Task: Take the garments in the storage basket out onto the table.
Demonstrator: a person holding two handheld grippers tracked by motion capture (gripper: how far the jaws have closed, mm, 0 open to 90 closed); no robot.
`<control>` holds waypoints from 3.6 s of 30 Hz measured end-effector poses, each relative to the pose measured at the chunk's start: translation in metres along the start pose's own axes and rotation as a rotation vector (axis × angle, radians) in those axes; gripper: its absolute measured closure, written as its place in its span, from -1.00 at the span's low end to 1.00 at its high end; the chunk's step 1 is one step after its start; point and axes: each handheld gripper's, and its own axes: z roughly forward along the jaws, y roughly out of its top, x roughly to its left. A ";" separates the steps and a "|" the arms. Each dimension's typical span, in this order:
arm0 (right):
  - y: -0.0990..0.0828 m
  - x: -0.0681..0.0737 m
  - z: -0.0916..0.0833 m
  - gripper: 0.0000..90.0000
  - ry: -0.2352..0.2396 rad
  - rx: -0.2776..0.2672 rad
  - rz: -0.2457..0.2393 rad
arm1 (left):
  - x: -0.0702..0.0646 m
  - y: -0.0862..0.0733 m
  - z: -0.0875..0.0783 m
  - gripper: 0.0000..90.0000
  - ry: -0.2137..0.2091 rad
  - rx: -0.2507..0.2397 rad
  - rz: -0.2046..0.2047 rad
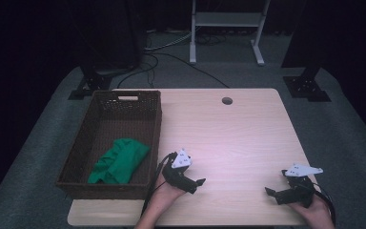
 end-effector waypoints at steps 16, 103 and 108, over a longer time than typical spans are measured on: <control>0.000 0.000 0.000 -1.00 0.000 0.000 -0.001 | -0.001 0.005 -0.006 -0.97 0.006 -0.027 0.006; 0.000 0.000 0.000 -1.00 0.000 0.000 -0.001 | -0.003 0.021 -0.022 -0.97 0.006 -0.078 -0.024; 0.000 0.000 0.000 -1.00 0.000 0.000 -0.002 | -0.003 0.023 -0.023 -0.97 0.004 -0.083 -0.025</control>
